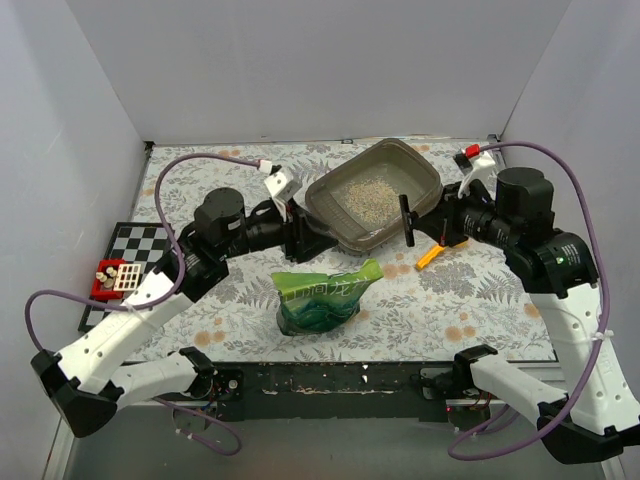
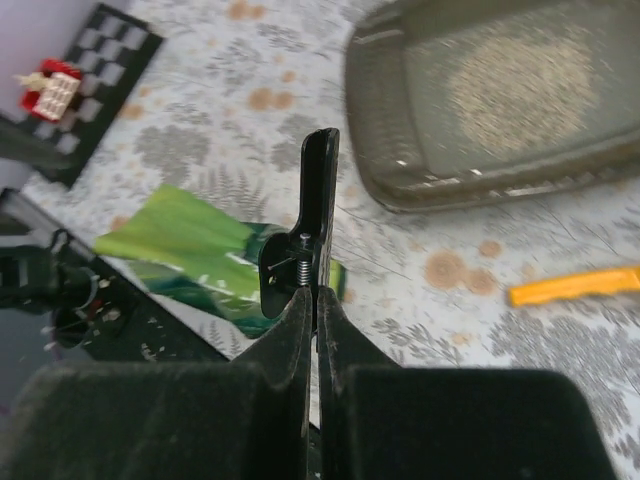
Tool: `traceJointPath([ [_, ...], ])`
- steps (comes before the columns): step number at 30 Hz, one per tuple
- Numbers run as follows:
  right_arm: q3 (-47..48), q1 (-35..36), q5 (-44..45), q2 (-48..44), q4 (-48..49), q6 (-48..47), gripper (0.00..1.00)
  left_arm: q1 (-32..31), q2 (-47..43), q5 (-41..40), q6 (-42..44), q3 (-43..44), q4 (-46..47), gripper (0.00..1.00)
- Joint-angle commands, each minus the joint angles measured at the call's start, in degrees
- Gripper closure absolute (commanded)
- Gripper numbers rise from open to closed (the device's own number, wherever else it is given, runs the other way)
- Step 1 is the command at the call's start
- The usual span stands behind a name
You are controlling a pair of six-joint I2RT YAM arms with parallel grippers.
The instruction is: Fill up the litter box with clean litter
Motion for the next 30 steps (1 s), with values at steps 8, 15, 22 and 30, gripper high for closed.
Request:
traceJointPath([
  [8, 11.6, 0.1, -30.4, 0.8, 12.2, 3.1, 0.99, 8.2, 8.7, 23.5, -41.0, -1.3, 38.9, 0.61],
  [15, 5.9, 0.1, -36.9, -0.1, 23.7, 12.5, 0.99, 9.1, 12.2, 24.1, -47.6, -1.5, 51.4, 0.61],
  [22, 3.6, 0.1, -37.1, 1.1, 28.9, 16.0, 0.99, 9.3, 13.7, 22.8, -52.1, -2.6, 57.3, 0.61],
  [30, -0.1, 0.2, -39.1, 1.3, 36.0, 20.2, 0.99, 9.4, 14.1, 21.7, -51.9, -2.4, 57.4, 0.61],
])
